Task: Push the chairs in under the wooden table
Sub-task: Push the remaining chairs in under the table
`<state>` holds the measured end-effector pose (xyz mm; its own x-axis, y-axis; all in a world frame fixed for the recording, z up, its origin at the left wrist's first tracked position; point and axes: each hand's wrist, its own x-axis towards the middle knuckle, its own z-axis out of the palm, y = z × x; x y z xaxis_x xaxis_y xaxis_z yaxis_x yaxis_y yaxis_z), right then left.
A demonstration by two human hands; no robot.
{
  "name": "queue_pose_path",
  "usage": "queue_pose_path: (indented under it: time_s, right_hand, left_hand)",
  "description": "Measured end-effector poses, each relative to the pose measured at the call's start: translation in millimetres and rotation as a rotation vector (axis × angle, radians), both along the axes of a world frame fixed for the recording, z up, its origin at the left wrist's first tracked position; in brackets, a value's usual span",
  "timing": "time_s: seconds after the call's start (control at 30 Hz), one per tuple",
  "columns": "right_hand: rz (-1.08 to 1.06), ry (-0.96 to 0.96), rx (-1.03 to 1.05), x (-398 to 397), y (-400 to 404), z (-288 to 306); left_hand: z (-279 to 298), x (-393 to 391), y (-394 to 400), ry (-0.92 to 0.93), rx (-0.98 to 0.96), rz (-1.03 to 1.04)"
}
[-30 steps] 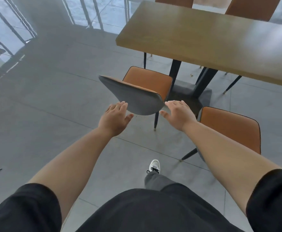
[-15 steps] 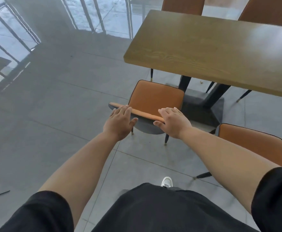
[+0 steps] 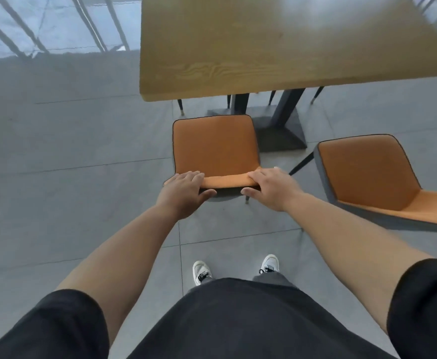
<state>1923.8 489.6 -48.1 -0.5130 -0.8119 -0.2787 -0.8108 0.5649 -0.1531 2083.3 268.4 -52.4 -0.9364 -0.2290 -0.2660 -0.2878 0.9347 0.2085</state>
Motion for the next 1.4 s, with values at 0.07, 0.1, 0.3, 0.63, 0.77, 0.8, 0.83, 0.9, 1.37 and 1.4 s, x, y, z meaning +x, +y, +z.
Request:
queue_pose_path:
  time_s: [0.07,0.1,0.3,0.63,0.77,0.8,0.83,0.9,1.37,1.4]
  right_hand:
    - [-0.037,0.006,0.029,3.9,-3.0,0.1]
    - [-0.047,0.005,0.036,5.3,-4.2,0.2]
    - [-0.068,-0.04,0.057,6.5,-6.7,7.3]
    - [-0.078,-0.048,-0.001,47.3,21.6,4.1]
    - [-0.081,-0.05,-0.009,67.8,48.5,3.2]
    - [-0.079,-0.052,-0.011,74.3,55.0,2.4]
    - [-0.076,-0.054,-0.011,80.7,61.6,1.6]
    - [-0.071,-0.049,-0.017,92.0,74.0,1.2]
    - [-0.084,-0.067,-0.003,123.7,109.4,-6.9]
    - [-0.086,-0.067,-0.004,123.9,109.8,-7.0]
  left_hand:
    - [-1.7,-0.6,-3.0,0.014,0.005,-0.027]
    - [-1.4,-0.7,-3.9,0.015,0.008,-0.032]
    - [3.1,-0.3,-2.9,0.013,-0.007,-0.037]
    - [5.8,38.7,24.1,-0.031,0.001,-0.016]
    - [5.5,65.6,54.4,-0.021,0.01,0.014]
    - [4.8,72.1,61.9,-0.022,0.018,0.023]
    - [3.9,78.6,69.0,-0.024,0.026,0.03]
    - [3.4,89.9,81.1,-0.025,0.033,0.041]
    - [5.4,122.9,117.9,-0.049,0.04,0.035]
    - [5.6,123.1,118.5,-0.047,0.04,0.035]
